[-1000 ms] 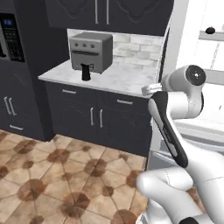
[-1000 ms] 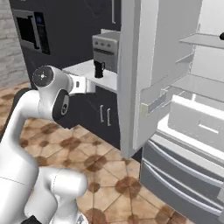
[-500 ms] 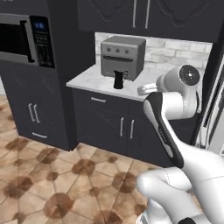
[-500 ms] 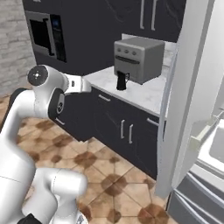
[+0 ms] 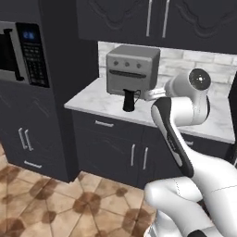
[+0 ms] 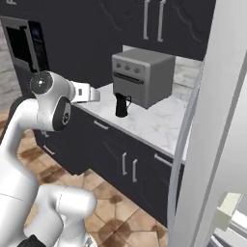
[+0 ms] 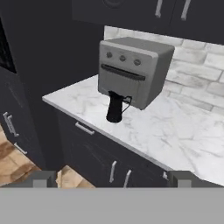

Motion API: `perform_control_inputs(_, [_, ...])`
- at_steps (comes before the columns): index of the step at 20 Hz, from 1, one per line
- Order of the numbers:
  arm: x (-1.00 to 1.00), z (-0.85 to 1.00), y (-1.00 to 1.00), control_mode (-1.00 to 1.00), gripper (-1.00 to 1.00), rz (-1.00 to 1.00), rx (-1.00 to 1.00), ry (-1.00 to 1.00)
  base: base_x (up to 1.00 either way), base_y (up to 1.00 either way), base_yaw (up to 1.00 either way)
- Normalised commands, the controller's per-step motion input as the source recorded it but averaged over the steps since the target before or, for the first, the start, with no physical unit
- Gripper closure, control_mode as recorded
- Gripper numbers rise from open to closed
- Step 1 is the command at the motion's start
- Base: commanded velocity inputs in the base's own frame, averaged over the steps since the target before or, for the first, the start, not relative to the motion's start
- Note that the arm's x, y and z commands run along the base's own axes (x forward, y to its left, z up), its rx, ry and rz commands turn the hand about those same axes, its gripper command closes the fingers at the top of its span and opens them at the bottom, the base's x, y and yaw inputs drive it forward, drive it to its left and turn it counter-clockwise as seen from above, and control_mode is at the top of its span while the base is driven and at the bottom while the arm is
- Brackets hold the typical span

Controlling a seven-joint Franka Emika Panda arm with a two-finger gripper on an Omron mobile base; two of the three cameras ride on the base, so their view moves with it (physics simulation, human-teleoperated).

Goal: Move the squash and grapes from the second highest shelf to the top shelf to make space. Then, place the pitcher from the counter on the cleared second highest shelf.

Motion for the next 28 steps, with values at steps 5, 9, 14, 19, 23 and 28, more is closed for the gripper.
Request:
perform_control_inputs(5, [0.0, 0.0, 0.0, 1.0, -1.0, 0.0, 0.0, 0.0, 0.8, 0.16, -0.18])
perform_control_inputs(9, [0.0, 0.0, 0.0, 1.0, -1.0, 0.0, 0.0, 0.0, 0.71, 0.37, -0.18])
perform_control_inputs(14, [0.0, 0.0, 0.0, 1.0, -1.0, 0.0, 0.0, 0.0, 0.77, 0.39, -0.16])
perform_control_inputs(19, [0.0, 0.0, 0.0, 1.0, -1.0, 0.0, 0.0, 0.0, 0.74, 0.32, -0.14])
perform_control_inputs(23, [0.0, 0.0, 0.0, 1.0, -1.0, 0.0, 0.0, 0.0, 0.7, 0.11, -0.08])
perform_control_inputs(28, [0.01, 0.0, 0.0, -1.0, -1.0, 0.0, 0.0, 0.0, 0.29, 0.0, -0.01])
